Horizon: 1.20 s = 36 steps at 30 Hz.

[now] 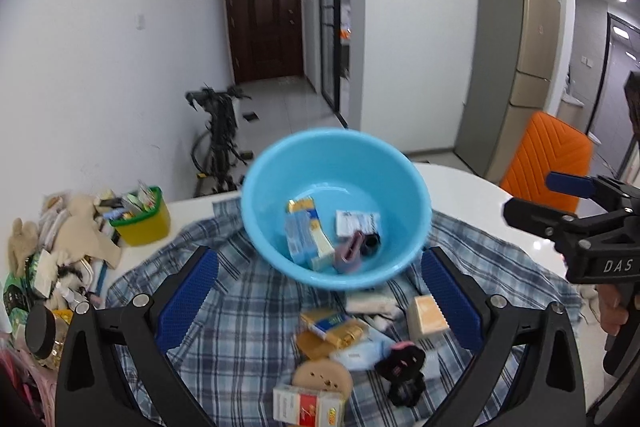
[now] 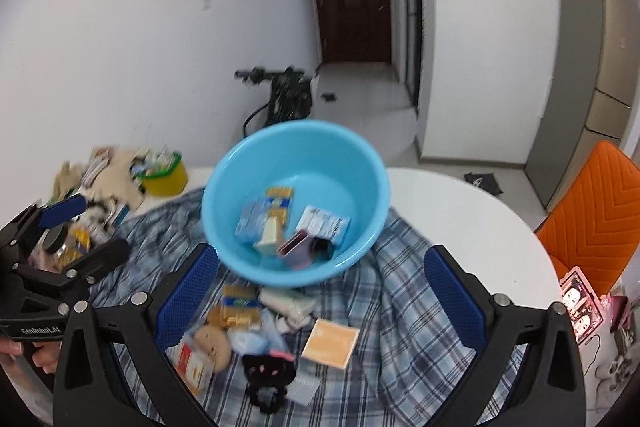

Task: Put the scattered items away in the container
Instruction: 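Move both tools toward the scattered items on the plaid cloth, then lower the left tool over the white-and-red Liqun cigarette box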

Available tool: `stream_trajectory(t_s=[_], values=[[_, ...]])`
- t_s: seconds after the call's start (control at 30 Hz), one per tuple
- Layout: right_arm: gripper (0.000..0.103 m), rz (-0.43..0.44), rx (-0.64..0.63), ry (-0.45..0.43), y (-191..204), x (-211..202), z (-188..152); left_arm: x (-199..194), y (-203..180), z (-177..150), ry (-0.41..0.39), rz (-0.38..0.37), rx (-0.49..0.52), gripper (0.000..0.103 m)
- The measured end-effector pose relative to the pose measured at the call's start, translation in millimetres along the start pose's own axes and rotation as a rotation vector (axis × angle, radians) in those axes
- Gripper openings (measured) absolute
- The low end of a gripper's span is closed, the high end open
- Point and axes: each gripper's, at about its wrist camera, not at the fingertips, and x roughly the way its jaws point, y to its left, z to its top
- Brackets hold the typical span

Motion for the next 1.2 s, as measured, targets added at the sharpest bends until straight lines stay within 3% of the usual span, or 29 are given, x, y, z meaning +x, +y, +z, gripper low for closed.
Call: stream_trajectory(t_s=[0.17, 0.57, 0.77, 1.2], values=[[0.103, 0.091, 0.003, 0.049, 7.4, 8.7, -3.2, 1.1, 2.3, -4.1, 0.004, 0.01, 0.001, 0.103], [0.103, 0.04, 0.005, 0.138, 5.1, 47.4, -19.6, 26.6, 9.1, -25.2, 0.055, -0.008, -0.003, 0.103], [0.103, 0.035, 0.005, 0.182, 1.1, 66.9, -36.5, 48.5, 7.5, -41.6, 0.099, -0.046, -0.022, 0.103], [0.103, 0.045, 0.064, 0.259, -16.7, 106.6, -72.6, 83.1, 9.9, -78.4, 0.177, -0.045, -0.026, 0.103]])
